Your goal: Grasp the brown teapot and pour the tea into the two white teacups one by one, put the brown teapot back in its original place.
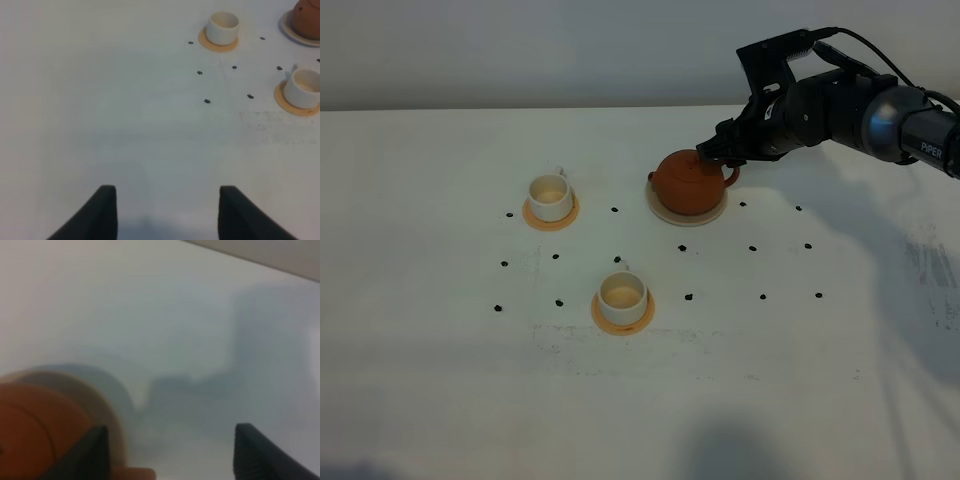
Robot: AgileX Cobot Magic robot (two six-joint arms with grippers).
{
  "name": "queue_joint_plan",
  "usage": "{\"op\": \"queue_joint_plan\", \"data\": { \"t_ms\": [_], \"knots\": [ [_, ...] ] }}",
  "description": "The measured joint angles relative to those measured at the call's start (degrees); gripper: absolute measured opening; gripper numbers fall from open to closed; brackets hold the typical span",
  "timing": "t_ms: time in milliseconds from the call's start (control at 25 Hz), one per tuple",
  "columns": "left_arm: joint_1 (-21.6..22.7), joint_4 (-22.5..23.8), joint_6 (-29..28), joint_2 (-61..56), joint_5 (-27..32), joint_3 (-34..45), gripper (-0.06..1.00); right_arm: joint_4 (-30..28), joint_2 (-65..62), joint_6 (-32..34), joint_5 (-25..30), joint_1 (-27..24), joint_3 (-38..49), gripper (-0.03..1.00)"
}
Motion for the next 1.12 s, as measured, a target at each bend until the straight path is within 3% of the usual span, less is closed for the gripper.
{"op": "queue_joint_plan", "data": {
  "t_ms": [720, 1120],
  "knots": [
    [0.0, 0.0, 0.0, 0.0, 0.0, 0.0, 0.47, 0.46, -2.85, 0.0, 6.99, 1.17, -0.01, 0.52],
    [0.0, 0.0, 0.0, 0.0, 0.0, 0.0, 0.47, -3.89, -2.85, 0.0, 2.58, 0.25, 0.04, 0.52]
  ]
}}
